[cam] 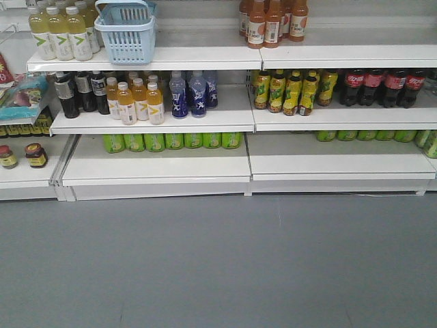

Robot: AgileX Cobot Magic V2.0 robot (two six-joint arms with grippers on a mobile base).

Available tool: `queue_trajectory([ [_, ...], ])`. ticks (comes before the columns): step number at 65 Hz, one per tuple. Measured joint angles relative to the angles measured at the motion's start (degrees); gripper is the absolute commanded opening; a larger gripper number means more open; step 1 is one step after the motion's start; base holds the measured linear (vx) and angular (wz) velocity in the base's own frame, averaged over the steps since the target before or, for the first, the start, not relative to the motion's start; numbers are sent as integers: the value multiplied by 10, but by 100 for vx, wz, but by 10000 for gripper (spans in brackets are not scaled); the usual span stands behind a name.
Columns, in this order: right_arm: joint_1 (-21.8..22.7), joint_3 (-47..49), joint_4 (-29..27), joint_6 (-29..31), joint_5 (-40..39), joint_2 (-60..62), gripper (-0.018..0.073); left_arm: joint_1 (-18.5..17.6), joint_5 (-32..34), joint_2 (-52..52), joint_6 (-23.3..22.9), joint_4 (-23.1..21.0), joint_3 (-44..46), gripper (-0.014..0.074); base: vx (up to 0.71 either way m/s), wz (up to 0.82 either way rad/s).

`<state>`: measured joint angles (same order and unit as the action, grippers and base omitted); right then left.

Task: Place coke in basket with both arms
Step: 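Drive the base toward the shelf holding the light-blue basket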

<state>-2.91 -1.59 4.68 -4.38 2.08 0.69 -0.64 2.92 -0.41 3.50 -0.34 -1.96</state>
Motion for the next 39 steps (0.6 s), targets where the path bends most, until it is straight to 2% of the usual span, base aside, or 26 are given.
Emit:
queue_trajectory([
  [39, -1, 0, 0, 0, 0, 0, -5, 0, 0, 0, 0, 0, 0, -6, 0, 0],
])
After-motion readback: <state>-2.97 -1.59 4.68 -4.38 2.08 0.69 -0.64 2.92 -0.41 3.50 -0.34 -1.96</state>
